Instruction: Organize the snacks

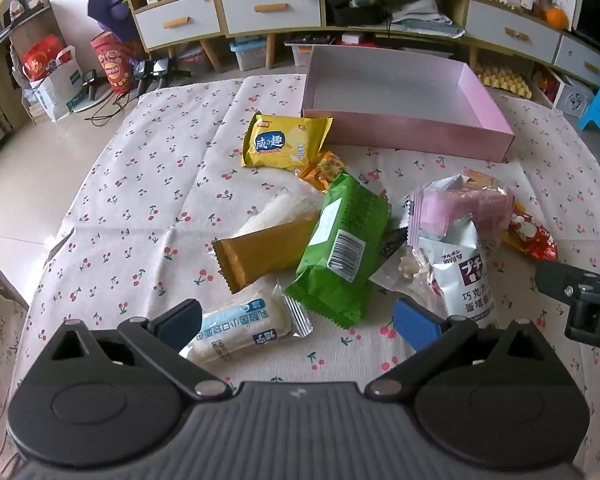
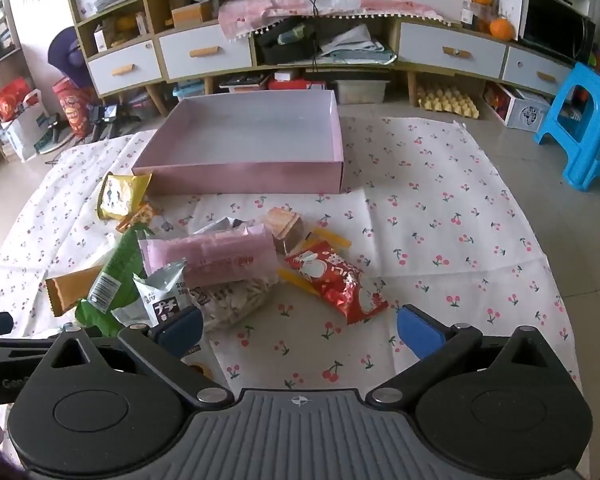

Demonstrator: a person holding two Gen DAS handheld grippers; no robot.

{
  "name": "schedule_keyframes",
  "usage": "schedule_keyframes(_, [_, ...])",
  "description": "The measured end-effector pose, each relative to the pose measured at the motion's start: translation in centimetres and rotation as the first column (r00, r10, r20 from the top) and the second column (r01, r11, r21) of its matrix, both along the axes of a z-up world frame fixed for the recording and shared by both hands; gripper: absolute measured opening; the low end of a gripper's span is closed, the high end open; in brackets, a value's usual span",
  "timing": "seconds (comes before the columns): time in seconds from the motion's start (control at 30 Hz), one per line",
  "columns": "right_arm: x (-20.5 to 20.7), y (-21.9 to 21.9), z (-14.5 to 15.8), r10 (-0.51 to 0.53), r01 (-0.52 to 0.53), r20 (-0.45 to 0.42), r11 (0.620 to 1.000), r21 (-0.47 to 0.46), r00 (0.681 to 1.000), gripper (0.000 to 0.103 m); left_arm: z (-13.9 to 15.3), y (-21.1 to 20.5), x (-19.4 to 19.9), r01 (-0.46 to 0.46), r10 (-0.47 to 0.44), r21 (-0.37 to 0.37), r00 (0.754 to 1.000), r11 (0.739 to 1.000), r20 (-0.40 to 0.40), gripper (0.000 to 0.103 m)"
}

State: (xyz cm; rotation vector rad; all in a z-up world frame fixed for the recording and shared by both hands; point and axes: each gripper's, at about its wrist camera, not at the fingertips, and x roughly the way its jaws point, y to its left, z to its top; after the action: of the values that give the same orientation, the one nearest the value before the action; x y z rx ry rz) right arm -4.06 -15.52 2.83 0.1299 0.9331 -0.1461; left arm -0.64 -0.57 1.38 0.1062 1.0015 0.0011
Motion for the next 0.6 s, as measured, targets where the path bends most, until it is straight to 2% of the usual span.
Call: schedule_keyframes(0.6, [0.03,0.12,-0.15,0.002,-0.002,-0.003,1.0,0.002,1.0,0.103,-0.18,0.1,0.06,-0.003,0.003,-0.002,1.0,1.0,-0.01,0.102])
